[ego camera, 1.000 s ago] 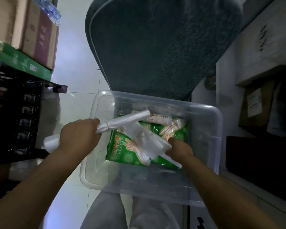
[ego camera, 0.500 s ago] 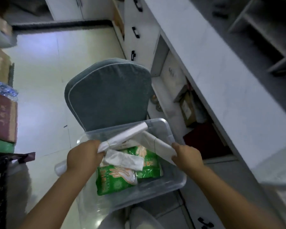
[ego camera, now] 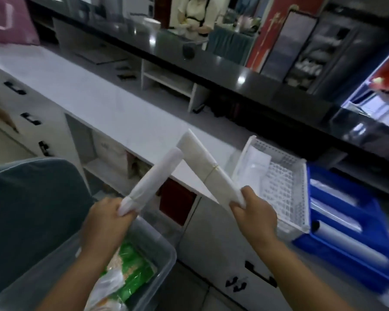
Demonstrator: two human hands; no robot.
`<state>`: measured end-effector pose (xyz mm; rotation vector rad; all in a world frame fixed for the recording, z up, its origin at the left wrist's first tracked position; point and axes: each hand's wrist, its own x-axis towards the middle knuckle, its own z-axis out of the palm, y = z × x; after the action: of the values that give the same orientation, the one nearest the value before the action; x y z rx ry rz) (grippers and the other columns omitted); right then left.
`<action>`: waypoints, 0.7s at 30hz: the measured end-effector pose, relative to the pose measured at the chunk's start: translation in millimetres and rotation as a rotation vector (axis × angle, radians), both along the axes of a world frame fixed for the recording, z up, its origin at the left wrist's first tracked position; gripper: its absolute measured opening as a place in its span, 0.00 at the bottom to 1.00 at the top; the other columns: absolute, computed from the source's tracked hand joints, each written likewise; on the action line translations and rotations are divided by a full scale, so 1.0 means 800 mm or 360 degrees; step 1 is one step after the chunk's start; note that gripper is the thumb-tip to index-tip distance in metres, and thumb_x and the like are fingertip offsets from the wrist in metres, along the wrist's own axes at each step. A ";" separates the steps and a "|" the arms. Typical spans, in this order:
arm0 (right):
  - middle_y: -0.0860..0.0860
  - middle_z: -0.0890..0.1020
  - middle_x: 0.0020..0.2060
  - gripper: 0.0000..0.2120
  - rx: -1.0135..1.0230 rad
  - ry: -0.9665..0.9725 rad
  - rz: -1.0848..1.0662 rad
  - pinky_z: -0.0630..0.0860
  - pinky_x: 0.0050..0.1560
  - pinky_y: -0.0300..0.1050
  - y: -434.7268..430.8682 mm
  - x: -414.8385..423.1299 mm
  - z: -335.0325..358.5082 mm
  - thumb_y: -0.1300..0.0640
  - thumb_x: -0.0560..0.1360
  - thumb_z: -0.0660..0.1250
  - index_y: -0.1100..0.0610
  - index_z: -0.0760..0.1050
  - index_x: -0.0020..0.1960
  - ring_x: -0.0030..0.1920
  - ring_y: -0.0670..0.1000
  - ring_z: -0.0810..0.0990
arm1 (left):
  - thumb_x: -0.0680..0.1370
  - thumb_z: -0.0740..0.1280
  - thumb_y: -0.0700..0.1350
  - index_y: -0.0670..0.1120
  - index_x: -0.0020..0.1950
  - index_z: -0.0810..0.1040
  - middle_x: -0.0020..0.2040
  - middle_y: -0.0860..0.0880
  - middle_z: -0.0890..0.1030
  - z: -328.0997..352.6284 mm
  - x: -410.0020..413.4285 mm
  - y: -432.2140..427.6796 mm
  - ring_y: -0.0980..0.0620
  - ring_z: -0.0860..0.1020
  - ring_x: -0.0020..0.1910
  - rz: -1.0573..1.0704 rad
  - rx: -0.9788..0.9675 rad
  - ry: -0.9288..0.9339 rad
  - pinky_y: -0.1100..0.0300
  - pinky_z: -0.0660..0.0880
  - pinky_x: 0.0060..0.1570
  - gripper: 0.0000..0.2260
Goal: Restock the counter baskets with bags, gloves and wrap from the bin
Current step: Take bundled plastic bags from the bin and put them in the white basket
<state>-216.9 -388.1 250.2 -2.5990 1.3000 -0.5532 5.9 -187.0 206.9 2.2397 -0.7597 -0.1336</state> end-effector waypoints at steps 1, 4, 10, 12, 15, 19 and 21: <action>0.45 0.71 0.31 0.12 -0.0045 -0.0049 -0.0085 0.55 0.24 0.35 -0.008 -0.019 0.007 0.51 0.73 0.66 0.47 0.62 0.42 0.26 0.39 0.65 | 0.70 0.70 0.50 0.50 0.32 0.76 0.31 0.54 0.73 0.008 -0.010 -0.021 0.54 0.71 0.28 -0.0051 -0.0046 0.0028 0.60 0.65 0.27 0.09; 0.42 0.69 0.28 0.12 -0.0089 -0.0172 -0.0341 0.55 0.23 0.35 -0.035 -0.069 0.026 0.52 0.72 0.67 0.47 0.62 0.40 0.27 0.36 0.64 | 0.70 0.69 0.52 0.50 0.34 0.76 0.29 0.51 0.77 0.029 -0.039 -0.086 0.53 0.75 0.27 -0.0240 -0.0104 0.0095 0.59 0.70 0.27 0.09; 0.45 0.70 0.25 0.14 -0.0095 -0.0296 -0.0653 0.57 0.23 0.40 -0.108 -0.160 0.035 0.55 0.70 0.67 0.49 0.61 0.35 0.25 0.44 0.68 | 0.70 0.67 0.53 0.49 0.34 0.74 0.32 0.52 0.77 0.070 -0.109 -0.228 0.53 0.75 0.31 -0.0612 -0.0064 0.0082 0.59 0.68 0.29 0.09; 0.45 0.71 0.25 0.14 -0.0081 -0.0317 -0.0703 0.57 0.23 0.40 -0.139 -0.184 0.033 0.55 0.70 0.67 0.50 0.61 0.36 0.25 0.45 0.69 | 0.69 0.66 0.53 0.49 0.36 0.73 0.32 0.51 0.77 0.076 -0.137 -0.276 0.52 0.75 0.31 -0.0667 -0.0041 0.0040 0.58 0.68 0.29 0.09; 0.47 0.74 0.28 0.10 -0.0039 -0.0354 -0.0727 0.67 0.24 0.44 -0.193 -0.212 0.029 0.55 0.71 0.66 0.51 0.65 0.39 0.27 0.50 0.72 | 0.71 0.64 0.52 0.49 0.38 0.72 0.34 0.51 0.77 0.081 -0.177 -0.348 0.51 0.75 0.32 -0.0759 0.0024 0.0040 0.58 0.68 0.28 0.07; 0.44 0.72 0.29 0.09 -0.0016 -0.0410 -0.0767 0.70 0.25 0.44 -0.261 -0.240 0.025 0.55 0.72 0.67 0.51 0.66 0.41 0.28 0.48 0.73 | 0.72 0.61 0.50 0.50 0.37 0.67 0.33 0.53 0.71 0.075 -0.225 -0.439 0.51 0.71 0.32 -0.0811 0.0137 0.0071 0.58 0.64 0.29 0.06; 0.45 0.72 0.30 0.08 0.0017 -0.0427 -0.0802 0.76 0.28 0.49 -0.289 -0.252 0.022 0.54 0.72 0.68 0.52 0.67 0.42 0.30 0.50 0.74 | 0.73 0.59 0.49 0.50 0.38 0.66 0.33 0.55 0.69 0.065 -0.244 -0.472 0.51 0.70 0.33 -0.0816 0.0190 0.0099 0.58 0.63 0.30 0.05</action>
<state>-418.1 -619.3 267.5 -2.0810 1.8463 -0.9290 -189.6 -564.3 258.6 2.0901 -1.3059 -0.5029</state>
